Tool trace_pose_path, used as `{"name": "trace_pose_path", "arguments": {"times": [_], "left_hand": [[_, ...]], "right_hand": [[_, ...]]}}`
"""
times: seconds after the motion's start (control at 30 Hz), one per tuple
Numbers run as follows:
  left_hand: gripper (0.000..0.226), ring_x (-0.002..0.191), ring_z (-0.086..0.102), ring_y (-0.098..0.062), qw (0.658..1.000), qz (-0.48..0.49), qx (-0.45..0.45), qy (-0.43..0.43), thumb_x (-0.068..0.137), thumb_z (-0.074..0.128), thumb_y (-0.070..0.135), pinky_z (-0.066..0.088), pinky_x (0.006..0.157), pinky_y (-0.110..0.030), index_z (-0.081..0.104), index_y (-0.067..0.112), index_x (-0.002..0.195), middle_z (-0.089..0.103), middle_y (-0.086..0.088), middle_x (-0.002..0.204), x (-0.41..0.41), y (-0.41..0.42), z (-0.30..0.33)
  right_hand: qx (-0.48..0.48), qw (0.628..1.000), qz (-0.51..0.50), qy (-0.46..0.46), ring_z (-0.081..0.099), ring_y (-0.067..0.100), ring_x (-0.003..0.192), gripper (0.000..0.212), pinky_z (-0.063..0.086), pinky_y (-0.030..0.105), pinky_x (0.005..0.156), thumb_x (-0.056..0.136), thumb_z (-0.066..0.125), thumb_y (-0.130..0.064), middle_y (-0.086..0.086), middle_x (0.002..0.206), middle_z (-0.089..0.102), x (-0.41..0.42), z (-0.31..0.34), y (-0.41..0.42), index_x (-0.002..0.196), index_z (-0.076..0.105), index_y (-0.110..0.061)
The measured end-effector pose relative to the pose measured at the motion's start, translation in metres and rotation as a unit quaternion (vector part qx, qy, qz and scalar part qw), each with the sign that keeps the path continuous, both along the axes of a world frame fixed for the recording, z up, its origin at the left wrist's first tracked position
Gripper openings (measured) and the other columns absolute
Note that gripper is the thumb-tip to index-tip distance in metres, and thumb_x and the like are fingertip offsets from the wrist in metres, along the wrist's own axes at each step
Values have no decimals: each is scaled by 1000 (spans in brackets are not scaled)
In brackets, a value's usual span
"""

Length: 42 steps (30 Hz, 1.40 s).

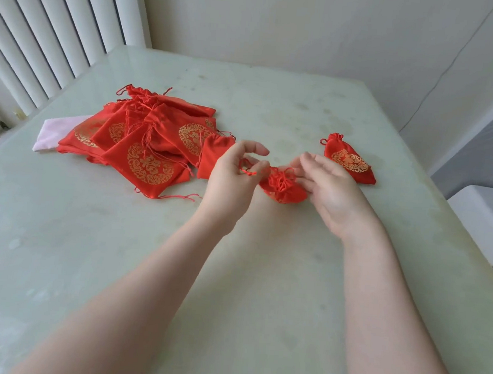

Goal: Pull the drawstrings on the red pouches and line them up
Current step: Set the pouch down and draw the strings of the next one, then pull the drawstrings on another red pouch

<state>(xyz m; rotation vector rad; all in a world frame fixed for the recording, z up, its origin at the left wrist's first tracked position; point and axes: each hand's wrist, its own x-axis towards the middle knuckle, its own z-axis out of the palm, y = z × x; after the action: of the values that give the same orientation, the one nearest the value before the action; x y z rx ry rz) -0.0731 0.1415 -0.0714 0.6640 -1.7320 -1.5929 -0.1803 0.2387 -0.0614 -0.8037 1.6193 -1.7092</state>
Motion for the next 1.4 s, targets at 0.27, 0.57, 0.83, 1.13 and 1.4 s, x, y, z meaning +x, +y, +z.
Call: {"name": "trace_pose_path", "arguments": {"times": [0.27,0.57,0.83,1.13,1.4], "left_hand": [[11,68,64,-10,992,-33,109,59,91,52,8,54,75,-23,55,17,96,59,-3,79,-45,37,31],[45,95,65,-31,971,-156,29,-178,84,66,14,51,88,-49,42,12,122,64,-11,103,-99,59,-14],[65,130,36,-23,922,-138,-243,-267,79,72,24,27,103,-25,39,14,135,32,-9,140,-108,51,-35],[51,127,39,-32,896,-119,-321,-282,89,57,18,31,106,-34,41,15,138,39,-13,138,-108,38,-39],[28,120,35,-35,880,173,-344,-277,87,46,2,30,97,-37,62,7,109,41,-17,132,-35,-25,-32]], "right_hand": [[113,981,28,158,63,-3,75,33,49,13,74,74,67,8,-10,81,69,-49,15,46,88,64,-22],[125,986,-63,85,67,18,80,29,53,37,81,78,66,3,6,92,71,-122,9,43,101,60,-14],[322,877,-59,352,22,26,138,74,20,30,112,81,68,-31,10,149,21,-126,-27,54,142,29,-17],[341,833,-104,423,14,23,143,91,11,40,113,80,67,-42,8,155,16,-118,-44,41,147,14,-12],[254,805,-47,533,8,23,143,54,3,43,113,84,63,-38,7,154,19,-49,-33,-8,132,46,-20]]}}
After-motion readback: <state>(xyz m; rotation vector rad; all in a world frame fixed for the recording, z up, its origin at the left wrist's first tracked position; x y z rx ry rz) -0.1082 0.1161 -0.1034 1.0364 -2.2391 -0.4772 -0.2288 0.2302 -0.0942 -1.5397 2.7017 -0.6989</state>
